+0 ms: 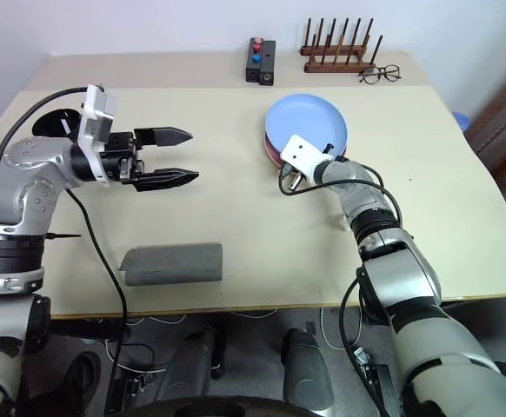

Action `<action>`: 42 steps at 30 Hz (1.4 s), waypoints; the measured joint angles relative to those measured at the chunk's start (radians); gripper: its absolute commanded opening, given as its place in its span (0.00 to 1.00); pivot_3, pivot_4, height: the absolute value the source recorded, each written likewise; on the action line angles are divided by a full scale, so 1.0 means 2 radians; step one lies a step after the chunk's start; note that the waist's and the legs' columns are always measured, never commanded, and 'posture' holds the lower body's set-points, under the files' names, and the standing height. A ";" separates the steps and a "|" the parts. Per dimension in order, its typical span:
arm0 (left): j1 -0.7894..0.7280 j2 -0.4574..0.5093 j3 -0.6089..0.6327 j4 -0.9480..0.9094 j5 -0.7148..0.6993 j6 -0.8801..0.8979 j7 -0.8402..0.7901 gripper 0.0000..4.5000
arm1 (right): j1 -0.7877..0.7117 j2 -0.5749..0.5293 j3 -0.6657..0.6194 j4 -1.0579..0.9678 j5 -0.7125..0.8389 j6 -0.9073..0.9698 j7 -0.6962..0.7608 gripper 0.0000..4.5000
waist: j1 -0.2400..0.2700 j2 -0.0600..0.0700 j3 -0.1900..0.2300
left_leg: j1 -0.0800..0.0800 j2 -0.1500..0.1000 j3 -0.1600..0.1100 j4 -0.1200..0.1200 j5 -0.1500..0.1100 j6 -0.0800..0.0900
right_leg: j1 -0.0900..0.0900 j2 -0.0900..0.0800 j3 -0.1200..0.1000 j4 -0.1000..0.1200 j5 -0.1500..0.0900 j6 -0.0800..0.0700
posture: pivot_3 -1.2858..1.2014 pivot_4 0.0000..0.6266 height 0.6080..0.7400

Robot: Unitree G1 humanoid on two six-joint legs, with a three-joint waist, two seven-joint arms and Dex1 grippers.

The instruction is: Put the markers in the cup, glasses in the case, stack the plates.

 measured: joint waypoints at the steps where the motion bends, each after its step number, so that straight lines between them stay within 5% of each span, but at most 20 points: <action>1: 0.002 0.002 0.000 -0.002 -0.001 0.000 0.000 1.00 | -0.004 -0.001 -0.004 0.004 0.003 0.005 0.010 0.23 | 0.000 0.000 0.000 | 0.000 0.000 0.000 0.000 0.000 0.000 | 0.000 0.000 0.000 0.000 0.000 0.000 | 0.52 0.24 1.00; 8: 0.003 0.005 0.001 -0.002 -0.001 0.000 0.008 1.00 | -0.004 -0.010 -0.045 -0.001 0.039 0.022 0.047 0.99 | -0.001 0.000 0.000 | 0.001 0.000 0.000 0.000 0.000 0.000 | 0.000 0.000 0.000 0.001 0.000 0.000 | 0.52 0.24 1.00; 20: 0.001 0.004 -0.001 0.009 -0.001 -0.005 0.006 1.00 | 0.008 -0.053 -0.136 -0.174 0.161 0.110 0.146 0.99 | 0.001 0.000 0.000 | 0.001 0.000 0.000 0.000 0.000 0.000 | 0.000 0.000 0.000 0.001 0.000 0.000 | 0.52 0.24 1.00; 24: -0.003 0.004 -0.001 0.010 -0.001 -0.011 0.003 1.00 | 0.074 -0.077 -0.138 -0.289 0.214 0.196 0.216 0.99 | 0.002 0.000 0.000 | 0.001 0.000 0.000 0.000 0.000 0.000 | 0.000 0.000 0.000 0.002 0.000 0.000 | 0.52 0.24 1.00; 30: -0.005 0.003 -0.002 0.009 -0.001 -0.010 0.001 1.00 | 0.154 -0.132 -0.148 -0.382 0.228 0.254 0.221 0.99 | 0.005 0.000 0.000 | 0.001 0.000 0.000 0.000 0.000 0.000 | 0.000 0.000 0.000 0.001 -0.001 0.000 | 0.52 0.24 1.00; 37: 0.025 0.018 -0.008 -0.027 -0.020 0.019 -0.024 1.00 | 0.284 -0.226 -0.177 -0.502 0.267 0.427 0.225 0.99 | 0.002 0.000 0.000 | 0.001 0.000 0.000 0.000 0.000 0.000 | 0.000 0.000 0.000 0.001 -0.001 -0.001 | 0.52 0.24 1.00; 42: 0.021 0.007 -0.018 -0.025 -0.021 0.017 -0.024 1.00 | 0.307 -0.256 -0.166 -0.548 0.267 0.505 0.206 0.99 | 0.002 0.000 0.000 | 0.001 0.000 0.000 0.001 0.000 0.000 | 0.000 0.000 0.001 0.001 -0.001 -0.002 | 0.52 0.24 1.00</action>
